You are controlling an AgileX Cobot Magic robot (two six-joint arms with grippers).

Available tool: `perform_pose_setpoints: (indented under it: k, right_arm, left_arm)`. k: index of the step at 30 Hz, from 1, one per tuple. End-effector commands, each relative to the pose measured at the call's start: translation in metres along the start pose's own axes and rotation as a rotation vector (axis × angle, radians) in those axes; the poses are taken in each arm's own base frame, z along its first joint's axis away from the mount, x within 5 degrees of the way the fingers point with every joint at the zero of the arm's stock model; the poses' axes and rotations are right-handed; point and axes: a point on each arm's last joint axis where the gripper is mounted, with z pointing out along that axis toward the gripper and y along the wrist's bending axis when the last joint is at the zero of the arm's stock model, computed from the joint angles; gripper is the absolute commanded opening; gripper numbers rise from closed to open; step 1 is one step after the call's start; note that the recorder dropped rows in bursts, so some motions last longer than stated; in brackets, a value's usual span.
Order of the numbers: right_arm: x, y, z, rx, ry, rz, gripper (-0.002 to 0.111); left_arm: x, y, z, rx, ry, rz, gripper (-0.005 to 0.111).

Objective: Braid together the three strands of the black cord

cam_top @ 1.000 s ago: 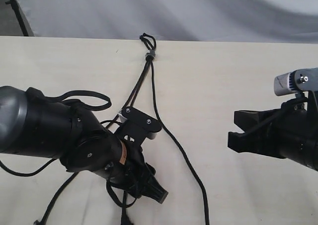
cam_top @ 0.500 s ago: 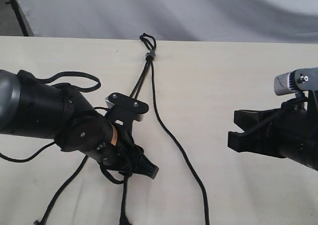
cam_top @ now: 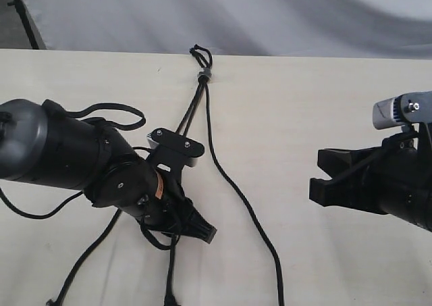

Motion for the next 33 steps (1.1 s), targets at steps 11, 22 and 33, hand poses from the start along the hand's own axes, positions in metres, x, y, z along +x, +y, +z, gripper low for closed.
perform_pose_setpoints:
  k: [11, 22, 33]
  right_arm:
    - [-0.001, 0.000, 0.001, -0.002, -0.006, -0.019, 0.000]
    - [-0.001, 0.001, 0.001, -0.003, -0.008, -0.019, 0.000]
    - [0.000, 0.000, 0.001, -0.001, 0.000, -0.019, 0.000]
  left_arm:
    - [-0.017, 0.071, -0.048, -0.168, -0.083, 0.113, 0.000]
    - [0.012, 0.060, 0.009, -0.083, 0.187, -0.034, 0.000]
    - [0.007, -0.012, -0.019, 0.029, 0.096, 0.218, 0.000]
